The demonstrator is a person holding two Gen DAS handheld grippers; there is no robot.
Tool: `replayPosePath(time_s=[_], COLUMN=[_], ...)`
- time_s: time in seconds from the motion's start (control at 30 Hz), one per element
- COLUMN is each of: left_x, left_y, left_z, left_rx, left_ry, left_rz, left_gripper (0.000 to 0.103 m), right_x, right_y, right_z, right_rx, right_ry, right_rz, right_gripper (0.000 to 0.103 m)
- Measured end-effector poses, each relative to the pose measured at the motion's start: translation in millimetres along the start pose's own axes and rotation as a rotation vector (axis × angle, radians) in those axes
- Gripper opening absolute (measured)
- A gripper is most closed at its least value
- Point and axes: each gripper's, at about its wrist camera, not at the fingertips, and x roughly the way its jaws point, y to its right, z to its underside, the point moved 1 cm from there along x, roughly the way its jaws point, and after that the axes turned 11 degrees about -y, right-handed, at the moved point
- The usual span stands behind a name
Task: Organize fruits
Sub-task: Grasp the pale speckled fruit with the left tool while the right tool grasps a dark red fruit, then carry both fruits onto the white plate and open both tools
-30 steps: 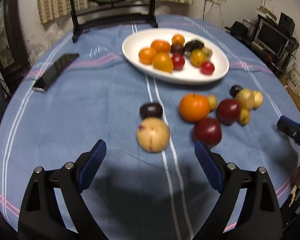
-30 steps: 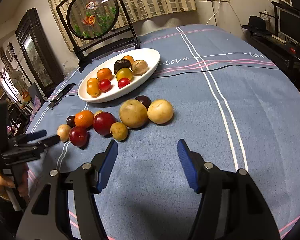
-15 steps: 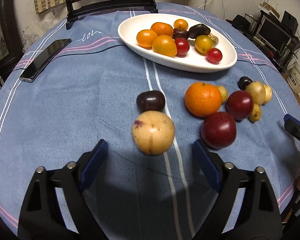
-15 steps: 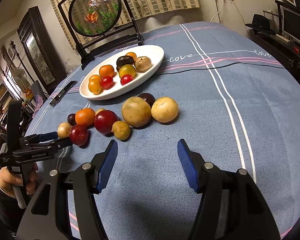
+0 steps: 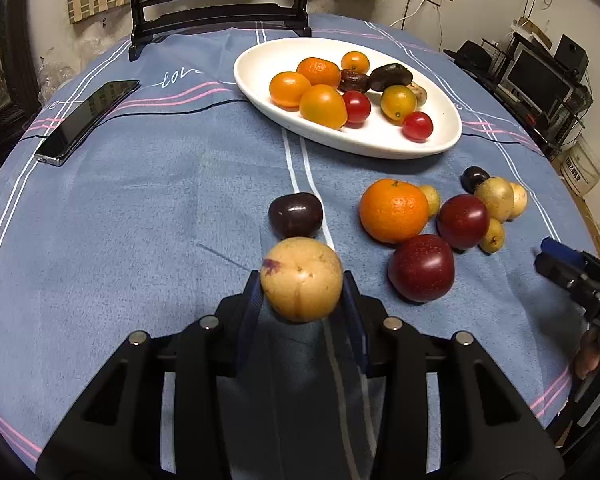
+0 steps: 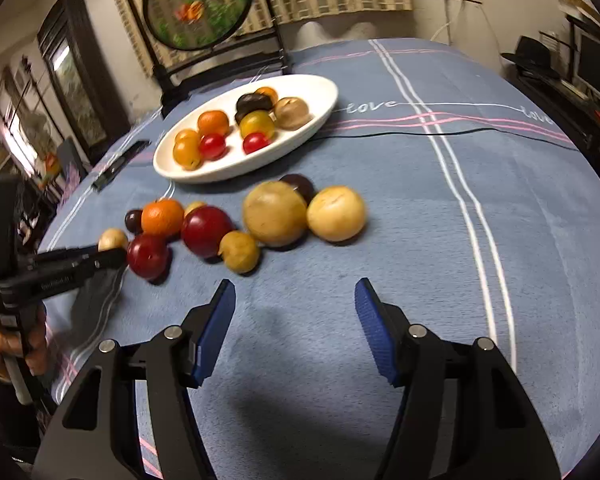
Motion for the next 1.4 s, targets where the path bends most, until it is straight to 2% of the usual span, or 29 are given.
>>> replayPosePath(time_s=[0.1,0.47,0.7,0.77,0.83,0.93,1.2,1.4], left_x=[-3.3,-14.0,-17.7,-17.0,-16.6,-16.9,-16.6,-25.8], left_y=[-0.6,-18.7,-40.5,-43.9,-45.9,-47.2,-36.4,-16.9], left_z=[1.3,7.9,11.9,12.7,13.7,14.5,13.0,-3.7], left_rx=[-0.001,-0.023,-0.06,-0.066,-0.068,-0.071,-0.048,0.013], left_ry=[0.011,0.035,0.045,0.042,0.039,0.04,0.034,0.057], left_rz=[0.003,0.021,0.022,0.022,0.021,0.023,0.017,0.012], left_gripper=[0.04,0.04,0.04,0.04,0.04,0.04,0.04,0.04], right_x=[3.1,26.6,51.4,57.4,63.0,68.2,47.6,11.2], right_y=[-10.5,-86.2,-115.2,-119.9,-123.3,-125.9,-107.4,-80.5], right_z=[-1.6,-12.0,-25.5,-31.1,-34.2,-37.5,-31.0,-37.1], right_rx=[-0.036,-0.219,-0.244,-0.242,-0.241,-0.241,-0.213,-0.172], right_ry=[-0.01,-0.083,-0.127,-0.128,-0.132,-0.126,-0.092,0.005], right_rz=[-0.003,-0.106,-0.077,-0.057,-0.037,-0.006,-0.047,-0.055], right_gripper=[0.062,0.063,0.063,0.059,0.048,0.04,0.04,0.04])
